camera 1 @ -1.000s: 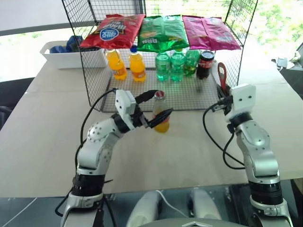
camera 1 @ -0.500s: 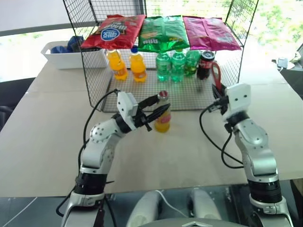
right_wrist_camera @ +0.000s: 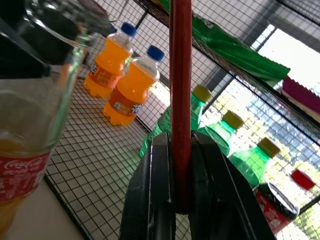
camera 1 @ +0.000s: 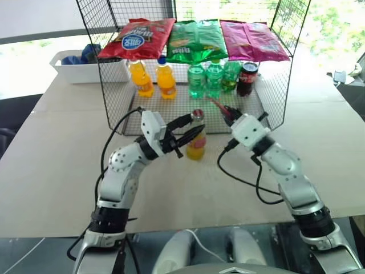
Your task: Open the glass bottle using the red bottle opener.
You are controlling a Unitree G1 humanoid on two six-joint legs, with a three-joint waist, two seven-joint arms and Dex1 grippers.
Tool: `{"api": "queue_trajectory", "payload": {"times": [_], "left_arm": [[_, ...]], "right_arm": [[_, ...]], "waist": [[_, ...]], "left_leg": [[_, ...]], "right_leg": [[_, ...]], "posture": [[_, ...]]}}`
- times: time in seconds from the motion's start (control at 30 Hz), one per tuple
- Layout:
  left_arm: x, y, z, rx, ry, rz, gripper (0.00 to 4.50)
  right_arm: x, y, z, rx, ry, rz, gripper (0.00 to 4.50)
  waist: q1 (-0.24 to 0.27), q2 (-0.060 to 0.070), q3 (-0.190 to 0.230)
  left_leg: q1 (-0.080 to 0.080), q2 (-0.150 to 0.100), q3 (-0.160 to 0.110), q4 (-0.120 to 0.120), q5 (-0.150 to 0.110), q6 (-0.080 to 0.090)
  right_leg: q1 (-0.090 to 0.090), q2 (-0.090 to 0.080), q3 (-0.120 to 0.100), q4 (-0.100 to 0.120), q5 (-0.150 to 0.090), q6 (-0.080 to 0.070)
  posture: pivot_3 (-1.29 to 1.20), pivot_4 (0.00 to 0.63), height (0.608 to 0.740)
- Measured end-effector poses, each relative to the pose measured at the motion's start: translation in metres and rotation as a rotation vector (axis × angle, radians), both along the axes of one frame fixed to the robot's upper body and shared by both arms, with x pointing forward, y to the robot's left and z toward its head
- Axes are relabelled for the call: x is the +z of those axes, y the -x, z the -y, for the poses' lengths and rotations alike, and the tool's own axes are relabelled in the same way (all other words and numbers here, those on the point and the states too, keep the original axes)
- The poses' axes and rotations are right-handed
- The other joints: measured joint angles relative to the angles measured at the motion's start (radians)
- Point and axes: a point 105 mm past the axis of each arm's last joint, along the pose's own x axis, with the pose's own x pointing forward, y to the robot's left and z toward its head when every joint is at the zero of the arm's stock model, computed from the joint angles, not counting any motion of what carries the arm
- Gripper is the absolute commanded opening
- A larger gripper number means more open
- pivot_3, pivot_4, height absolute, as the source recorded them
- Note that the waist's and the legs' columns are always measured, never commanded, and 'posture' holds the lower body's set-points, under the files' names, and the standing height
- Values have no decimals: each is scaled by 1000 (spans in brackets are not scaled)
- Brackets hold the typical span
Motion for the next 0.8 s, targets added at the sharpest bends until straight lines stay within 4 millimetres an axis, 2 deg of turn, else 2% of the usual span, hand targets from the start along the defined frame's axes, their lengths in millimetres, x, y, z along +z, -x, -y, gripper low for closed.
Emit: {"api": "queue_trajectory", "payload": {"times": [0.13, 0.27, 0.5, 0.8], "left_arm": [[0, -1, 0, 5, 1, 0, 1573], [0, -1, -1, 7, -3, 3, 1573], [1, -5, -4, 17, -3, -9, 1573], [1, -8, -3, 18, -5, -28, 1573]], "right_arm": [[-7, -2, -6, 14, 21, 24, 0], [-5, -5, -11, 21, 29, 72, 0], [-5, -8, -18, 15, 35, 239, 0], [-13, -12, -22, 30, -5, 278, 0]], "waist": [[0, 0, 0], [-1, 0, 0], [-1, -1, -1], [-1, -1, -2]], "left_leg": [[0, 0, 0, 0, 0, 0], [0, 0, 0, 0, 0, 0], [2, 0, 1, 0, 0, 0], [9, 1, 2, -2, 0, 0]], "right_leg": [[0, 0, 0, 0, 0, 0], [0, 0, 0, 0, 0, 0], [1, 1, 1, 1, 0, 0], [6, 1, 3, 1, 0, 0]], "posture": [[0, 150, 740], [0, 150, 740], [0, 150, 740], [0, 150, 740]]}}
